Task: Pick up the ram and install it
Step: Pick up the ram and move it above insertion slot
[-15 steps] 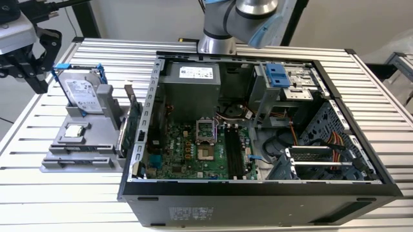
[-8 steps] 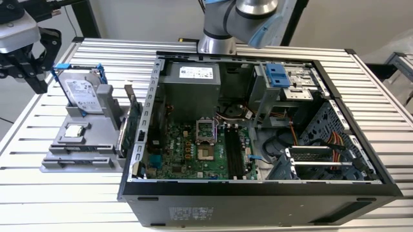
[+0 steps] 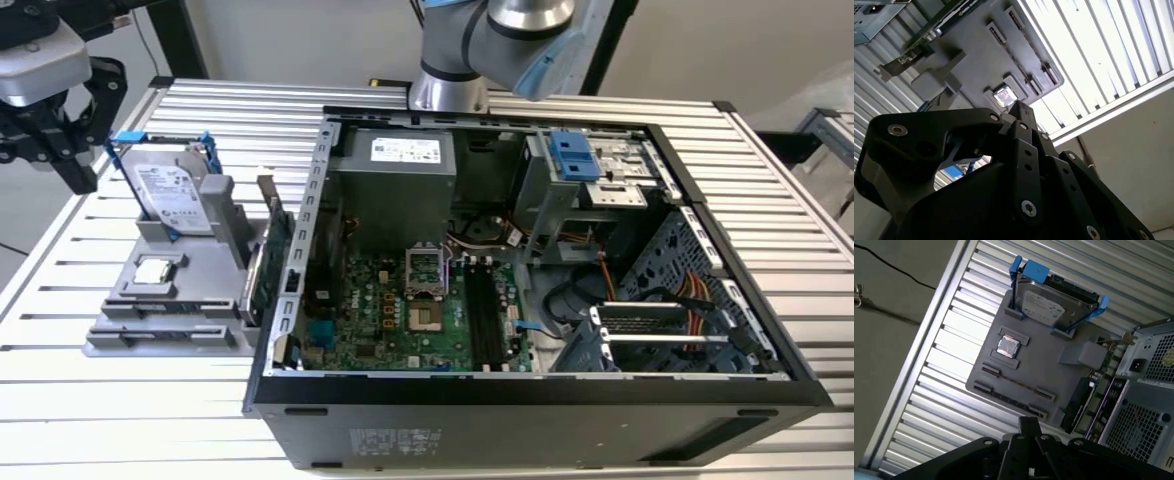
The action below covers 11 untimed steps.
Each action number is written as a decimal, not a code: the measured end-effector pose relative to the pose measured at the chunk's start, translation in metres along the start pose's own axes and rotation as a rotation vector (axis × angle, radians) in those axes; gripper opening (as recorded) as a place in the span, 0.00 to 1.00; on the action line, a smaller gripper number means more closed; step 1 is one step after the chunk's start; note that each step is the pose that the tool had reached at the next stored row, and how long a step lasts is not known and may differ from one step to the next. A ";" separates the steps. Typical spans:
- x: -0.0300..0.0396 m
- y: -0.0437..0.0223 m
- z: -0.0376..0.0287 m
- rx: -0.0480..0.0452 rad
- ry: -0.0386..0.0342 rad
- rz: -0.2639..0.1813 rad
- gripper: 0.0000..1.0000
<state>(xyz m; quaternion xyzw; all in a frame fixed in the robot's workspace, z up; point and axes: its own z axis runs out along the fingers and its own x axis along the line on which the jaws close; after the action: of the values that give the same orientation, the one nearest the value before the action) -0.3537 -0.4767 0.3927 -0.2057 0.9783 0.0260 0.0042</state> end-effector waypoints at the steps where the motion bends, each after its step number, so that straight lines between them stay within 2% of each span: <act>1: 0.0000 0.0000 0.0000 -0.0002 0.0003 -0.007 0.00; 11: 0.0002 0.0001 0.0001 -0.0021 0.0051 -0.108 0.00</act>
<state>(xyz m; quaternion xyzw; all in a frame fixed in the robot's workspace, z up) -0.3539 -0.4767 0.3926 -0.2581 0.9658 0.0262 0.0029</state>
